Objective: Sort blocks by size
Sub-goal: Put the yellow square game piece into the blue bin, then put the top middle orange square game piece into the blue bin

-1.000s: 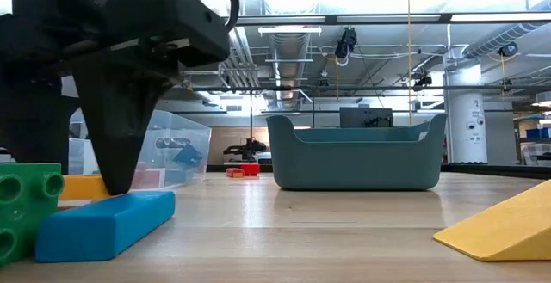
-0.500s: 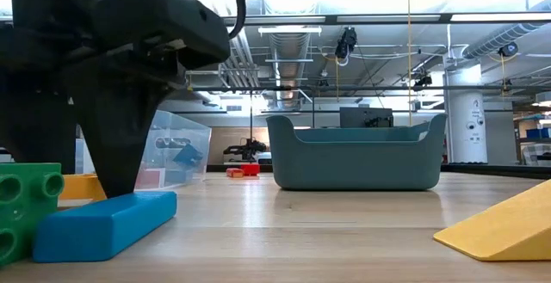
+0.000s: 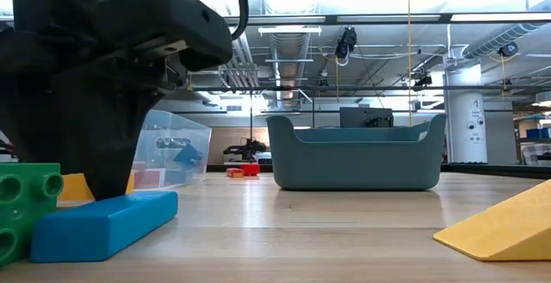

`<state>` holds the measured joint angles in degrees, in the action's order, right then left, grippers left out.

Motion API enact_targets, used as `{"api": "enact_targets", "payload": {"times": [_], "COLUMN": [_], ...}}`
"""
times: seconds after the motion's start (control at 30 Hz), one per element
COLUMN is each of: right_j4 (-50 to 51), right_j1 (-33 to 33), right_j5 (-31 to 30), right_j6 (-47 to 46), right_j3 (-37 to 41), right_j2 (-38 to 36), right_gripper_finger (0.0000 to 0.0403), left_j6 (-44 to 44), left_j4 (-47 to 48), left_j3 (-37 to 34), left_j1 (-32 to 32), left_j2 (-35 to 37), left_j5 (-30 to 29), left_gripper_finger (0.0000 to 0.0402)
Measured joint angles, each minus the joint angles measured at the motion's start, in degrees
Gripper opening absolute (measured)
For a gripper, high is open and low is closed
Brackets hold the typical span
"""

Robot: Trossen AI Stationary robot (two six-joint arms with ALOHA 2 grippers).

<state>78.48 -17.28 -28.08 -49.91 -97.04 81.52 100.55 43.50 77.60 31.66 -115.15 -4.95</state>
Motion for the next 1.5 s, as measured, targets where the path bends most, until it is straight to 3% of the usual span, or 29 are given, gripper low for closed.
{"api": "enact_targets", "payload": {"times": [0.27,0.4,0.63,0.77,0.9,1.1,1.5], "right_j4": [0.0,0.0,0.0,0.8,1.7,1.7,1.7], "right_j1": [0.0,0.0,-0.1,-0.9,-2.3,-4.2,-4.5], "right_j5": [0.0,0.0,0.0,0.0,0.0,0.0,-0.4], "right_j6": [0.0,0.0,-0.3,-3.2,-6.1,-8.2,-9.5], "right_j3": [0.1,0.1,0.1,0.1,0.1,0.1,0.1], "right_j2": [0.0,0.0,0.0,0.0,0.0,0.0,0.0], "right_gripper_finger": [0.0189,0.0184,0.0187,0.0191,0.0195,0.0194,0.0201], "left_j6": [-4.3,-12.4,-36.4,-45.0,-46.8,-48.0,-46.4], "left_j4": [4.7,8.0,2.7,-3.2,-1.8,-2.0,-2.0], "left_j3": [5.1,9.6,13.6,13.6,13.5,13.5,13.7], "left_j1": [-0.2,-2.0,-15.8,-22.9,-26.7,-27.4,-27.5], "left_j2": [4.0,7.6,8.6,8.5,8.5,8.5,8.5], "left_j5": [-0.4,-4.6,-7.1,-6.0,-6.2,-6.8,-7.1], "left_gripper_finger": [0.0143,0.0145,0.0136,0.0138,0.0138,0.0142,0.0202]}}
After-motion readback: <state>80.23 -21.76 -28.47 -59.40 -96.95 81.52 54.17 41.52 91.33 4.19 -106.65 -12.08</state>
